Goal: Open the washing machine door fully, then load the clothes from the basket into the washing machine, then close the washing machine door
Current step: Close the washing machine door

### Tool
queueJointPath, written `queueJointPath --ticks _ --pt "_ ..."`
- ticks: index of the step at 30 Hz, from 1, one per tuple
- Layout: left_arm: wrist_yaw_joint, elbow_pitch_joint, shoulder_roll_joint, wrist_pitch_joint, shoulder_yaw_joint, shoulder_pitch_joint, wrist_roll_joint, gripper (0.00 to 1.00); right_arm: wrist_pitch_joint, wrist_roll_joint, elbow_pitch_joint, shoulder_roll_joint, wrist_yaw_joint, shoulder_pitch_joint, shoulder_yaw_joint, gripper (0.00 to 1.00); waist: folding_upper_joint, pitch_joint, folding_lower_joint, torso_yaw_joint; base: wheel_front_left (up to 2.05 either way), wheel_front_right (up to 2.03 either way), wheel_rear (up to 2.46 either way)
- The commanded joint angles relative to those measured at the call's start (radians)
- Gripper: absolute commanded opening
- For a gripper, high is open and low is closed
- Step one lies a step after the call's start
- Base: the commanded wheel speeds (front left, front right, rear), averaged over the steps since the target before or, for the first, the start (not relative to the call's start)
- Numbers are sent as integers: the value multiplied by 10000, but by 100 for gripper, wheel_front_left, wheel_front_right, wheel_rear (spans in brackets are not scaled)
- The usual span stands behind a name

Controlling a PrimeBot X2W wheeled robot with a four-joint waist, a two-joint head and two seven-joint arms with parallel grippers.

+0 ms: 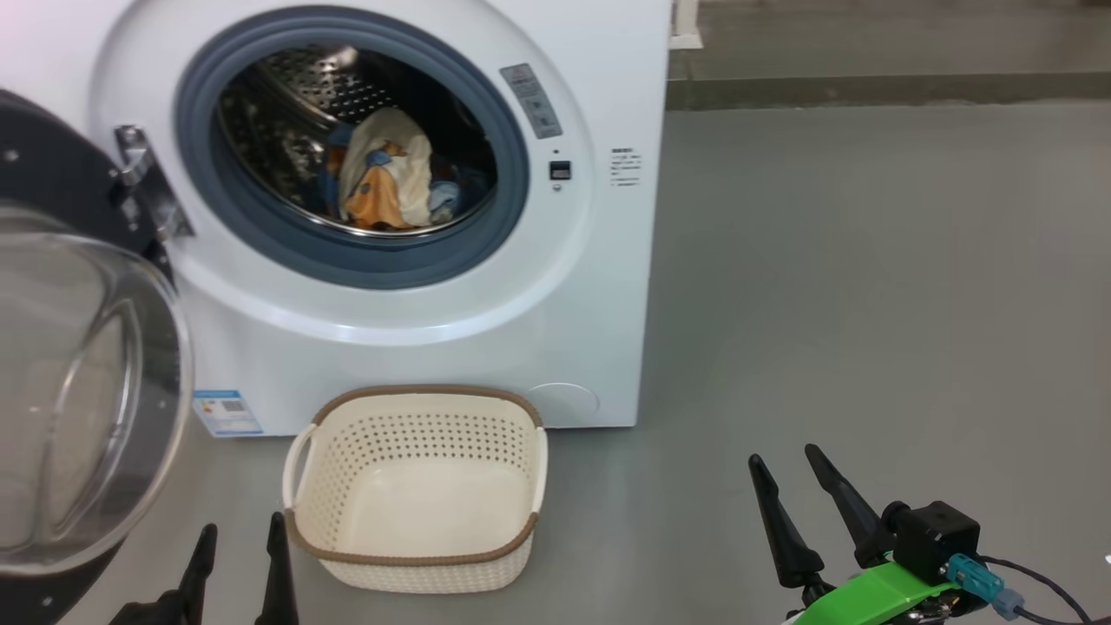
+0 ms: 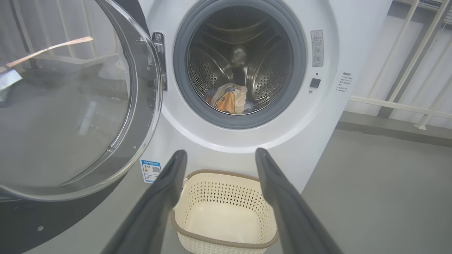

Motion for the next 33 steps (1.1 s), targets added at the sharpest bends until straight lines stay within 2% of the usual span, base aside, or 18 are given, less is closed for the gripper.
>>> queueJointPath --ticks 1,18,25,33 --pt "8 -216 105 -65 365 -229 122 100 -120 88 -266 20 16 -96 317 100 -1 -81 0 480 0 0 0" --pt "149 -384 558 172 443 16 229 100 -120 617 -282 20 16 30 745 100 -1 -437 0 3208 0 0 0" --pt "376 -834 615 146 665 190 126 100 -120 690 -206 20 16 -427 1202 100 -1 -97 0 3642 0 0 0" --pt "559 -1169 606 79 884 434 0 100 -120 759 38 20 16 -935 1656 100 -1 103 0 3820 0 0 0"
